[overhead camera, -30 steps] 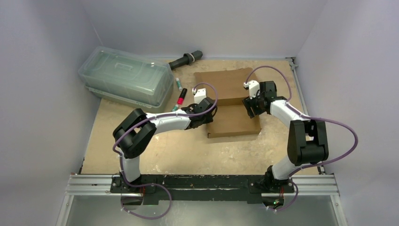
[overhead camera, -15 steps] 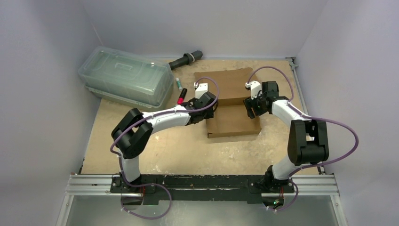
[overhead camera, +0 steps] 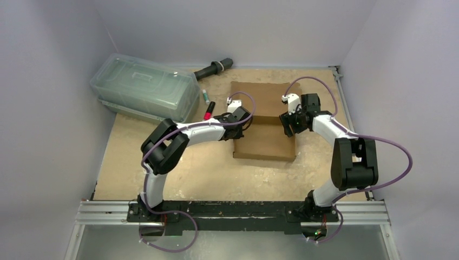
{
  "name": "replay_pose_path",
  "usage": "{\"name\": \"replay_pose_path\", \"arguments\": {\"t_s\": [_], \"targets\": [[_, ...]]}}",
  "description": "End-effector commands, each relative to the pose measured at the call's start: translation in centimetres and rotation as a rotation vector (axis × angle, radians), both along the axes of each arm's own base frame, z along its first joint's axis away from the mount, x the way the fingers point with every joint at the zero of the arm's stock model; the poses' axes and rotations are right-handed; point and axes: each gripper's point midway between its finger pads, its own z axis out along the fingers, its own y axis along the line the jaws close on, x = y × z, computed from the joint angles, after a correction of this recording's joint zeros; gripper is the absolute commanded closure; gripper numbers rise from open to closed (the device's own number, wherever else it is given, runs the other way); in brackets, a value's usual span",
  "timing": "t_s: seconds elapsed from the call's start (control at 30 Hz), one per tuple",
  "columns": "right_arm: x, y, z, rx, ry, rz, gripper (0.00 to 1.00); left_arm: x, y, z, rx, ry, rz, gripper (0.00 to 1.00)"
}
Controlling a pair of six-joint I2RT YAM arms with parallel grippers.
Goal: Fold the paper box
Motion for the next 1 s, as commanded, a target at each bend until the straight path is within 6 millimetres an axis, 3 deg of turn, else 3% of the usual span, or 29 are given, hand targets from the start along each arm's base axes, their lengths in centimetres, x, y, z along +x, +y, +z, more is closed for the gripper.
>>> {"name": "replay_pose_path", "arguments": {"t_s": [0.0, 0.17, 0.3, 0.4, 0.77, 0.97], "targets": [[1.1, 0.3, 2.5, 0.017, -0.07, 0.017, 0.31, 0.5, 1.1, 0.8, 0.168, -0.056, 0.023, 1.0], [1.2, 0.5, 2.8, 0.028, -0.076, 0.021, 0.3, 1.0, 0.9, 2.4, 0.206, -0.095, 0.021, 1.0], [1.1, 0.9, 3.0, 0.046, -0.081, 0.027, 0.27, 1.1, 0.2, 3.0, 0.169, -0.094, 0.008, 0.76], [1.1, 0.8, 3.1, 0.053, -0.079, 0.023, 0.26, 1.2, -0.1, 3.9, 0.14, -0.101, 0.007, 0.67], [0.6, 0.4, 3.6, 0.072, -0.076, 0.022, 0.23, 0.5, -0.8, 7.4, 0.031, -0.118, -0.067, 0.6], [0.3, 0.3, 5.1, 0.116, -0.095, 0.025, 0.16, -0.3, -0.7, 8.9, -0.049, -0.126, -0.152, 0.55]]}}
